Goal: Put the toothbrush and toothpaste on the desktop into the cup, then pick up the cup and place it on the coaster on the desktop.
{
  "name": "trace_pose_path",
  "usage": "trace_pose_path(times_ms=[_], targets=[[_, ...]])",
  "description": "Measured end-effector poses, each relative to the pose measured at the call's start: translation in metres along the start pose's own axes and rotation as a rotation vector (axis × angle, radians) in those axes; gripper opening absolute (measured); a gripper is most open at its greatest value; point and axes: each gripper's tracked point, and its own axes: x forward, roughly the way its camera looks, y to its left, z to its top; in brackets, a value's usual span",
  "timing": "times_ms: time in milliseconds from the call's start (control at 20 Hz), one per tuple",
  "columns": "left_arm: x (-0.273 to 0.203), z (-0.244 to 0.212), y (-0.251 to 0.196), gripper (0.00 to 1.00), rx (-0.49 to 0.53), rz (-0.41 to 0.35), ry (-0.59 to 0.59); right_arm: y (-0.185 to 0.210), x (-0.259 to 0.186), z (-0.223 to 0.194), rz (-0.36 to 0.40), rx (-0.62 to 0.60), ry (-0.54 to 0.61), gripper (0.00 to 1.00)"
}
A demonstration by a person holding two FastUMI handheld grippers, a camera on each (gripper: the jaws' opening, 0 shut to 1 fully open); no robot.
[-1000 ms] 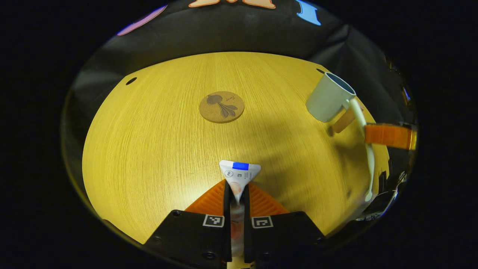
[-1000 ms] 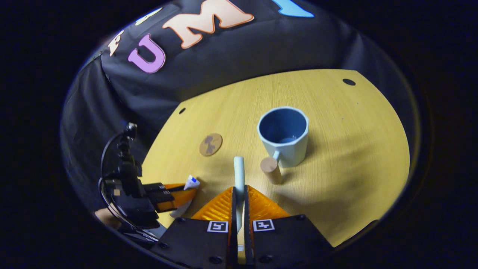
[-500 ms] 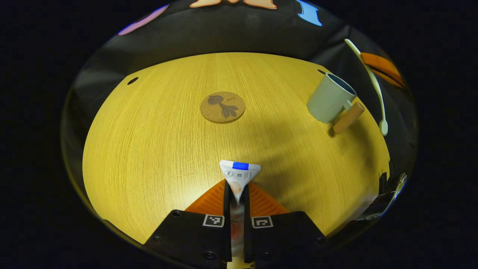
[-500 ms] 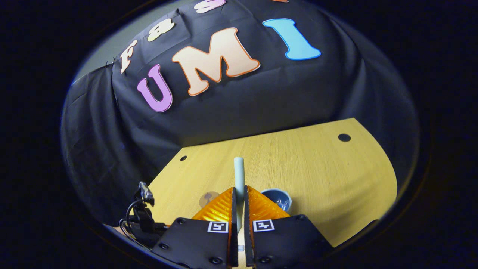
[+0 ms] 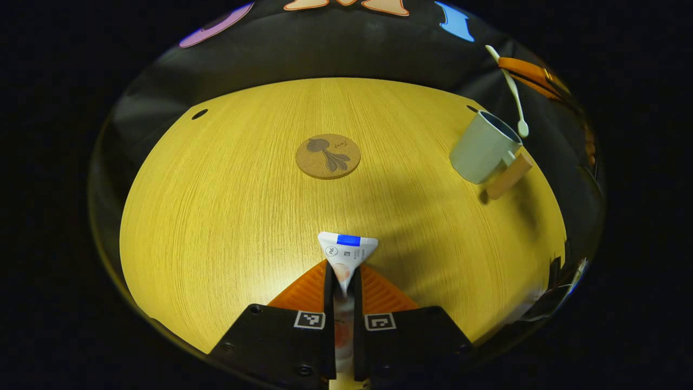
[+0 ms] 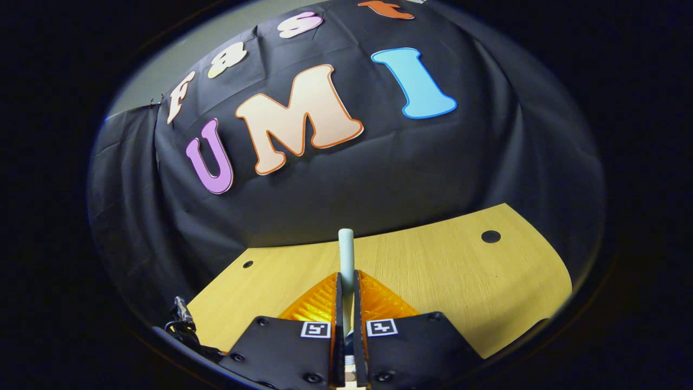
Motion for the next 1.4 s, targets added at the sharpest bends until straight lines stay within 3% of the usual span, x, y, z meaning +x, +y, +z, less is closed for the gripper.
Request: trace_pose_path(times_ms=[250,550,600,750,900,1400], targets=[[-0.001,0.0,0.0,0.12,-0.001,0.002,-0.008,-0.013,0.009,-0.003,-0.049,-0.088,-0.025,0.1],[-0.001,0.001,0.0,0.12,0.008,-0.004,-0.021,-0.016,0.006,-0.023,-0.073,-0.112,0.012,0.09],[-0.001,0.001,0.0,0.12,0.008,-0.003,-0.023,-0.017,0.002,-0.024,-0.079,-0.115,0.014,0.2],[-0.001,0.001,0.0,0.12,0.014,-0.004,-0.026,-0.018,-0.009,-0.024,-0.078,-0.098,0.023,0.38],[-0.001,0.001,0.0,0.12,0.008,-0.004,-0.028,-0.019,-0.019,-0.025,-0.077,-0.079,0.02,1.0],[-0.006,0.01,-0.002,0.05,0.024,-0.014,-0.102,-0.042,-0.069,-0.043,-0.136,-0.111,0.071,0.98]])
